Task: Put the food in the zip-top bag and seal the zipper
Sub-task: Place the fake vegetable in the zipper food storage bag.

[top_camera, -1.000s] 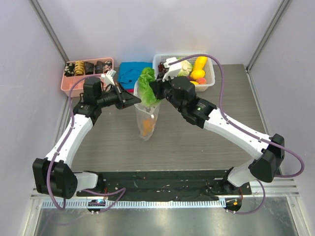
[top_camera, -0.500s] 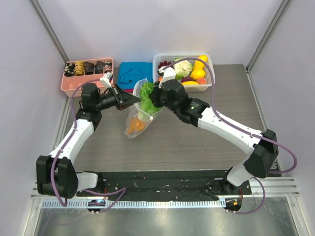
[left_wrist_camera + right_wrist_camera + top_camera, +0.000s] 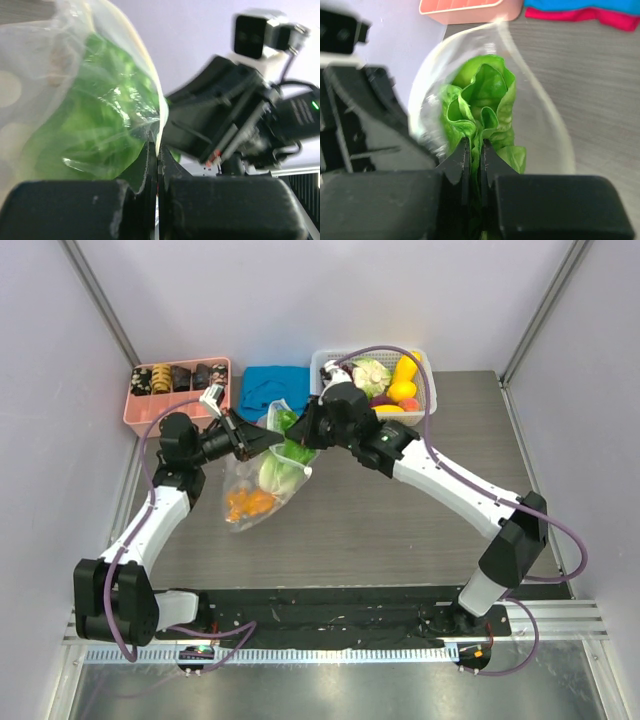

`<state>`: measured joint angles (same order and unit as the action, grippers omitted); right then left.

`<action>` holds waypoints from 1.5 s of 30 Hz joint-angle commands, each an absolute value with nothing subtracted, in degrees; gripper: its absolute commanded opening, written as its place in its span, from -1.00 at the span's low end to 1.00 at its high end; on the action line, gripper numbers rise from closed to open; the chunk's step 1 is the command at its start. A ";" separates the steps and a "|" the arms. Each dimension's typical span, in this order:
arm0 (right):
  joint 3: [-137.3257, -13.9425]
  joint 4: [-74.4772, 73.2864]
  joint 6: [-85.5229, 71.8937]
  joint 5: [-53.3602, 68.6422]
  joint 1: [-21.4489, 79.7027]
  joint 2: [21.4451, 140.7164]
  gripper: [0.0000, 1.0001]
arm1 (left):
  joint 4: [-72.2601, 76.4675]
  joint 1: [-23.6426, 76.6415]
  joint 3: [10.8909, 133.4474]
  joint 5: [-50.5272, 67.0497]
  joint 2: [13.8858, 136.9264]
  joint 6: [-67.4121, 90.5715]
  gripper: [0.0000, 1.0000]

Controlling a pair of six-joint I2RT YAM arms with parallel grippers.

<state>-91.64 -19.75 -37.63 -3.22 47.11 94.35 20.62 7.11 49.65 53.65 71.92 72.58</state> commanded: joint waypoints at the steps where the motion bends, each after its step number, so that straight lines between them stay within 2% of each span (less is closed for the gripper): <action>1: -95.36 -19.33 -47.72 3.43 41.76 93.96 -0.99 | 29.52 6.33 48.08 55.55 69.70 76.28 -1.00; 10: -98.35 -19.78 -50.62 6.58 37.18 94.13 -0.98 | 27.33 6.15 48.17 55.82 69.35 72.16 -1.00; 16: -91.76 -19.06 -49.58 3.87 42.35 94.30 -0.98 | 33.55 6.24 45.89 54.75 71.19 76.54 -0.99; 21: -88.25 -18.99 -45.78 -4.57 46.23 94.74 -0.99 | 36.65 6.24 42.72 55.11 71.37 78.22 -1.00; 25: -89.03 -16.71 -48.59 -0.80 45.09 96.15 -0.99 | 36.91 6.15 42.28 55.11 71.28 78.05 -1.00; 27: -89.12 -13.82 -50.53 6.81 44.56 96.94 -0.98 | 37.26 6.15 42.45 55.46 71.37 78.13 -1.00; 31: -88.42 -10.81 -53.87 12.47 44.91 97.56 -0.98 | 39.02 6.24 42.80 55.46 71.63 79.19 -1.00; 32: -87.72 -10.72 -54.05 13.44 45.09 97.47 -0.89 | 39.81 6.24 42.80 55.55 71.63 79.54 -1.00; 35: -86.05 -11.16 -55.37 14.76 44.30 96.77 -0.85 | 41.83 5.89 42.71 55.55 71.37 81.12 -1.00; 37: -85.78 -11.25 -55.29 16.95 43.86 96.07 -0.73 | 42.19 5.98 42.80 55.55 71.11 81.12 -0.99; 40: -85.08 -10.11 -55.81 20.90 43.95 95.98 -0.18 | 43.06 5.98 42.98 55.55 70.75 81.12 -1.00; 41: -85.08 -9.59 -54.77 23.09 43.95 96.06 0.21 | 43.33 5.89 43.07 55.55 71.01 81.30 -1.00; 42: -85.43 -9.58 -53.54 23.99 43.68 96.06 0.35 | 43.85 5.89 43.15 55.63 71.10 81.47 -1.00; 45: -87.53 -10.98 -47.21 27.77 41.41 95.80 0.53 | 45.70 5.98 43.33 56.42 71.11 82.97 -1.00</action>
<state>-85.17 -14.00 -52.97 19.11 42.92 98.30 39.75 6.07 41.85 55.75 71.53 81.52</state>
